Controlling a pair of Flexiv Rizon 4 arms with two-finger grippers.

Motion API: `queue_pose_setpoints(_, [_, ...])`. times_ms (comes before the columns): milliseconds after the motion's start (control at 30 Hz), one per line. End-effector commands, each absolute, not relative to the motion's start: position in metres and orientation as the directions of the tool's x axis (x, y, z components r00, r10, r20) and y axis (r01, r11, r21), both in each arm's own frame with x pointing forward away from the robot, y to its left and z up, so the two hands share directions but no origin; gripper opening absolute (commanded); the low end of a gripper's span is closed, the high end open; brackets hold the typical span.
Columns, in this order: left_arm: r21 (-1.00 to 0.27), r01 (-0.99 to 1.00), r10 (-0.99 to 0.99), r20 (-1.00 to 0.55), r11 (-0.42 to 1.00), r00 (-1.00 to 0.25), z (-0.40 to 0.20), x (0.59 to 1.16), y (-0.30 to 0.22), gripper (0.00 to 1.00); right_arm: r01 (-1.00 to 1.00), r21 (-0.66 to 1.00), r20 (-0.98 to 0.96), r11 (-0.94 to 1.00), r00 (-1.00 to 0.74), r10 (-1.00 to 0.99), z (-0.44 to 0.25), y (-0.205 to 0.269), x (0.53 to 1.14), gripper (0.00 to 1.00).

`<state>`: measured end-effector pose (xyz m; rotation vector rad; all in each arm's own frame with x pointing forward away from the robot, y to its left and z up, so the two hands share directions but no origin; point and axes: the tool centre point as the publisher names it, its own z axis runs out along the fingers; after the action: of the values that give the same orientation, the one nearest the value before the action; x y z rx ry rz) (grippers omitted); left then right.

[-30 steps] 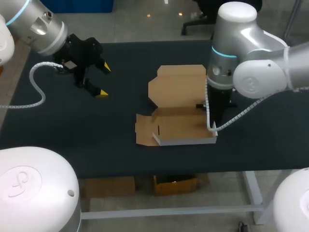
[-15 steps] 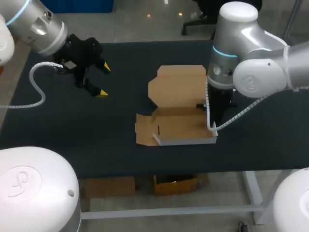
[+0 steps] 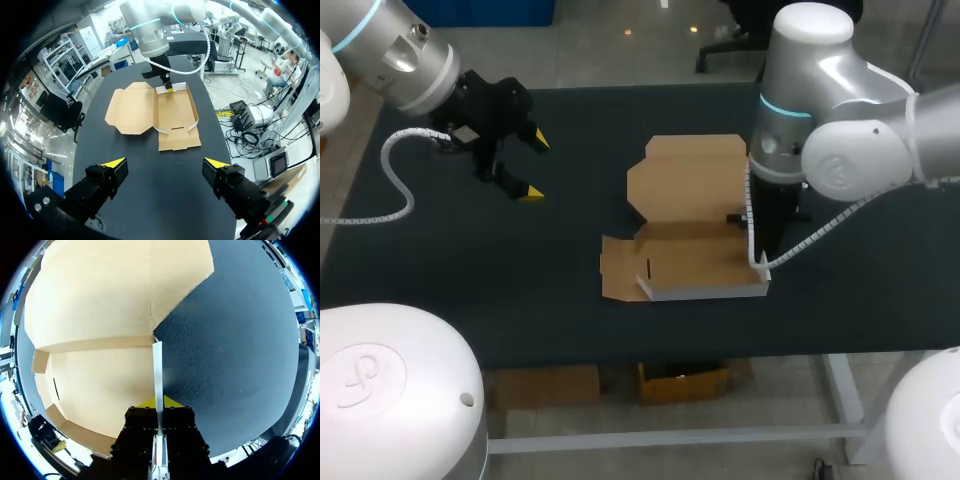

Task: Assemble the packaging by folding the flat box into shape, placing the metal phone stand inside, and closing the box properly

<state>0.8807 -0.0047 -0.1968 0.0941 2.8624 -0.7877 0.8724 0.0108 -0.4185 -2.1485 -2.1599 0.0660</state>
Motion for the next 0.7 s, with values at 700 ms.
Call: queue_pose_setpoints(700, [-0.540,-0.427,-0.471,0.063,0.725,-0.880,-0.222,0.852,-0.002,1.00,0.995,-0.101,0.038,0.008,-0.004,0.999,-0.418,0.011,0.874,0.00])
